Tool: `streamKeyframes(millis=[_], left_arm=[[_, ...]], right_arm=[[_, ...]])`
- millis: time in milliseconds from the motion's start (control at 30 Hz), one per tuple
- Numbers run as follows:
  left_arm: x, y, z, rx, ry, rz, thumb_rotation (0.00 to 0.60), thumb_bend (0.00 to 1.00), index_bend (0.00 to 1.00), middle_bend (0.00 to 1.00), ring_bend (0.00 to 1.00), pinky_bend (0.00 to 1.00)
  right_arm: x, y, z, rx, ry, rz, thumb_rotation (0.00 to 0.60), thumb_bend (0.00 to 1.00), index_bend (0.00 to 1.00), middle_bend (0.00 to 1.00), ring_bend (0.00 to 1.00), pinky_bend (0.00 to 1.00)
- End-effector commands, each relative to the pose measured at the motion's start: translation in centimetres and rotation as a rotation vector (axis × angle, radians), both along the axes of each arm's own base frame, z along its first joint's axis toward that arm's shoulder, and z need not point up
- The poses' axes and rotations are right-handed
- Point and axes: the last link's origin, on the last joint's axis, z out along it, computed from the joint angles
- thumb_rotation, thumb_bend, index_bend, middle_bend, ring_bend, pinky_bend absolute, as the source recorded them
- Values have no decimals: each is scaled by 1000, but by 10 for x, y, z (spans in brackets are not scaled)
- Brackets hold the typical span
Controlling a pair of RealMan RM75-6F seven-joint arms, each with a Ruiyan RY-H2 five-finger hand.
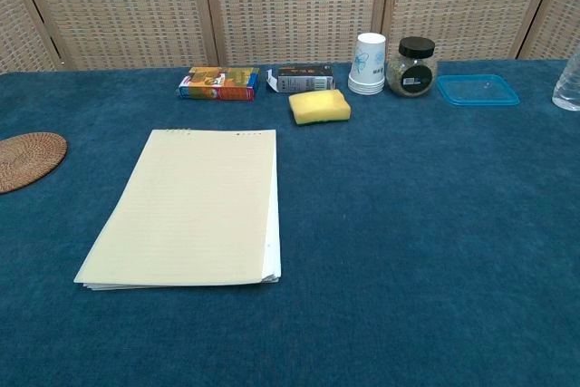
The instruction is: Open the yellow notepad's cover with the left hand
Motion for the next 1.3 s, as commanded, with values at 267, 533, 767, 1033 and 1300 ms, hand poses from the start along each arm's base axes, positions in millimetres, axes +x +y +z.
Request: streamKeyframes(millis=[267, 533, 767, 1033, 1300], left_arm=[[4, -1, -4, -35, 1, -30, 600, 0, 0, 0, 0, 0], [16, 23, -73, -263, 83, -186, 600, 170, 0, 0, 0, 0], [26, 35, -145, -417, 187, -249, 600, 288, 0, 0, 0, 0], [26, 52, -170, -441, 249, -234, 600, 314, 0, 0, 0, 0], [28, 58, -174, -432, 224, -230, 600, 342, 0, 0, 0, 0]], right_arm=[[1, 1, 0, 4, -5, 4, 600, 0, 0, 0, 0, 0], [0, 0, 0, 11, -13, 1, 600, 0, 0, 0, 0, 0], [-3, -2, -1, 22, -15, -12, 600, 0, 0, 0, 0, 0], [-3, -3, -1, 24, -18, -17, 600, 0, 0, 0, 0, 0], [-4, -3, -2, 30, -16, -19, 600, 0, 0, 0, 0, 0]])
